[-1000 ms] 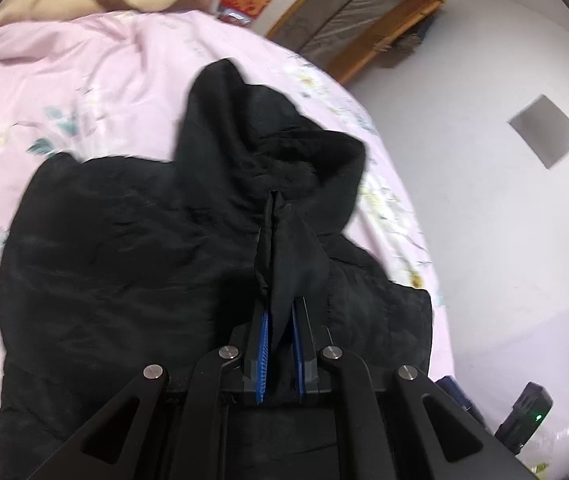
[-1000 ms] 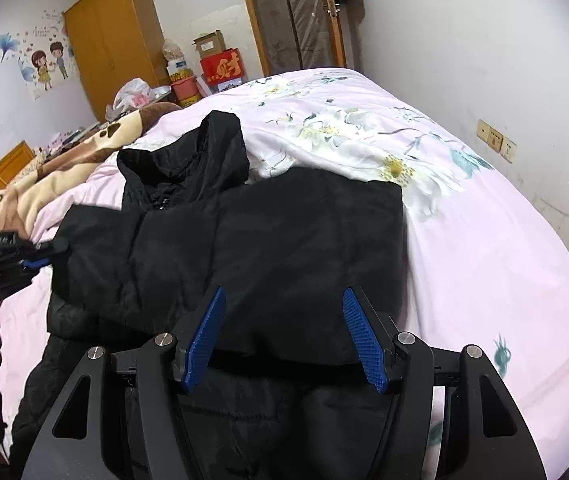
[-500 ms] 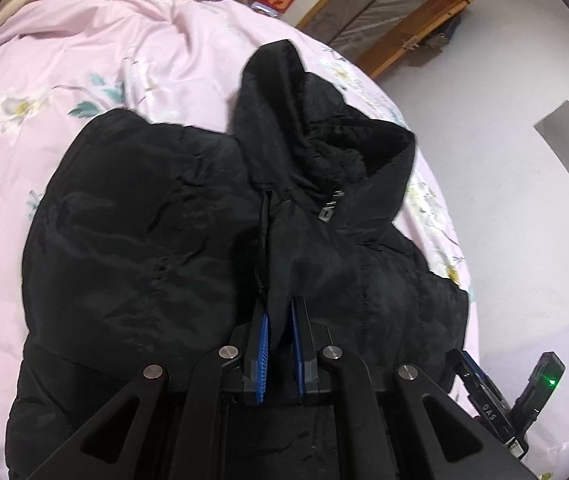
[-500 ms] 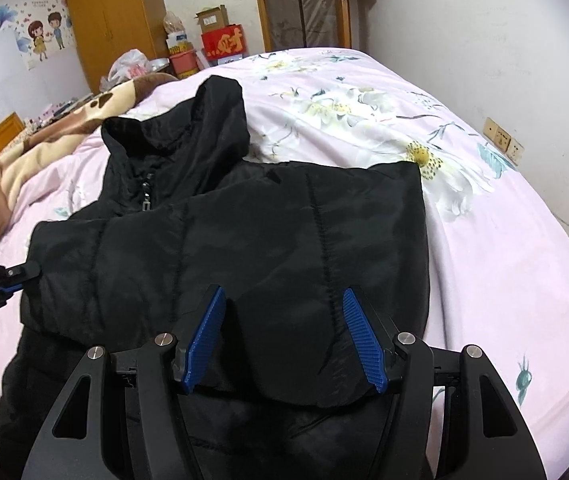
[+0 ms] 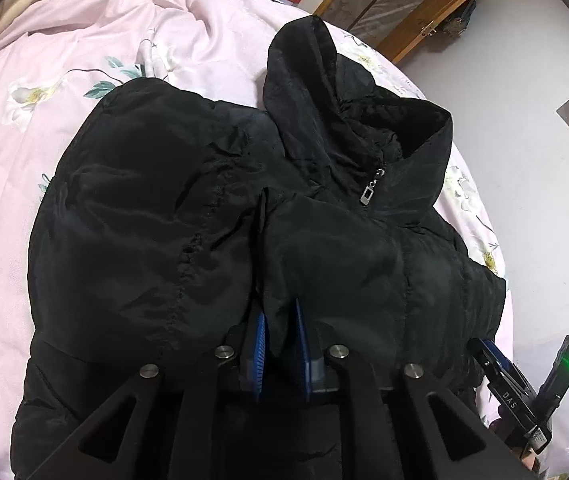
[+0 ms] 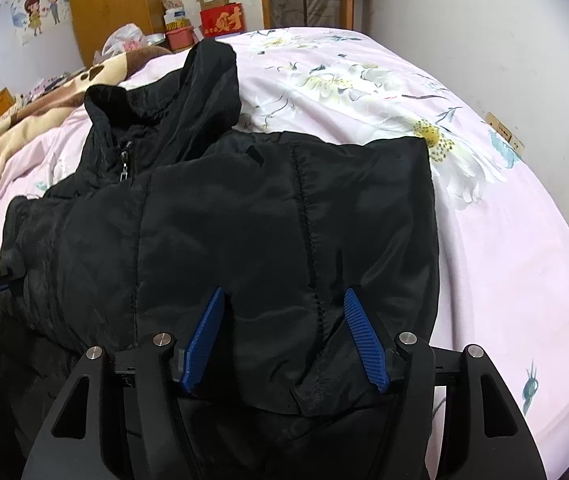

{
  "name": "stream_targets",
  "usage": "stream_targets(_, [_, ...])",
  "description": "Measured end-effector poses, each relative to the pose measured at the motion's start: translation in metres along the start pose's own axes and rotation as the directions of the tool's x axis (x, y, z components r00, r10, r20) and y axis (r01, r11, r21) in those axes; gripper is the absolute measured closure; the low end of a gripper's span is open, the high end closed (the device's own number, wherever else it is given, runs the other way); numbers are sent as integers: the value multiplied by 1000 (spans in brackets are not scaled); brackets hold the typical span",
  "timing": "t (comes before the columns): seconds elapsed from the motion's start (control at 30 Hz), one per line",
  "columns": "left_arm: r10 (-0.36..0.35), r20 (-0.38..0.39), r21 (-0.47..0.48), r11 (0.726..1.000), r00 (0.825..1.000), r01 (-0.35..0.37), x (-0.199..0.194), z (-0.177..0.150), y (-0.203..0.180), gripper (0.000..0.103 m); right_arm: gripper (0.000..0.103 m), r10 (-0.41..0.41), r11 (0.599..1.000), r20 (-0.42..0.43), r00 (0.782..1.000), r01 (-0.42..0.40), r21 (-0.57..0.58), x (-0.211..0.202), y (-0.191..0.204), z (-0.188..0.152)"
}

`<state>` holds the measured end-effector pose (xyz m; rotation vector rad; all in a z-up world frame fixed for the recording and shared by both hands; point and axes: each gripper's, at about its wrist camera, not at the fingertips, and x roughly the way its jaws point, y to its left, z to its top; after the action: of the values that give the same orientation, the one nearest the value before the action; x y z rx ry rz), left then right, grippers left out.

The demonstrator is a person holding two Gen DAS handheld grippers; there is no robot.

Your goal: Fold large clothes

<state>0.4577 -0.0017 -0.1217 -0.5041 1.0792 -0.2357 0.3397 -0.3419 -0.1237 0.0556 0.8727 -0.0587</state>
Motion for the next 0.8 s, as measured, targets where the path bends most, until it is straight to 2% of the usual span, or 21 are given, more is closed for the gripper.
stream_targets(0.1, [-11, -16, 13, 1000, 1000, 11, -4, 3, 1, 83, 40, -13, 1000, -12, 1000, 13, 1, -4, 0, 3])
stream_targets(0.17, [25, 7, 29, 999, 1000, -25, -15, 6, -1, 64, 40, -22, 1000, 16, 1000, 21, 11, -16, 2, 6])
stream_targets(0.23, [48, 65, 56, 997, 997, -52, -31, 9, -5, 51, 39, 5, 1000, 57, 998, -5, 5, -27, 7, 11])
stream_targets(0.3, [36, 119, 82, 996, 992, -46, -46, 12, -14, 45, 39, 30, 999, 69, 997, -29, -16, -34, 16, 17])
stream_targets(0.33, [28, 120, 91, 995, 992, -40, -48, 14, -17, 40, 39, 40, 999, 73, 997, -38, -32, -35, 21, 19])
stream_targets(0.53, [58, 51, 136, 989, 997, -65, -23, 14, -29, 40, 39, 51, 996, 40, 998, -48, -81, -16, 45, 16])
stream_targets(0.67, [86, -15, 120, 989, 996, -84, 2, 5, -23, 40, 38, 35, 996, -3, 999, -35, -80, 4, 47, 8])
stream_targets(0.8, [70, -29, 105, 992, 997, -66, 10, 3, -15, 40, 38, 35, 995, -17, 999, -37, -94, 10, 48, 6])
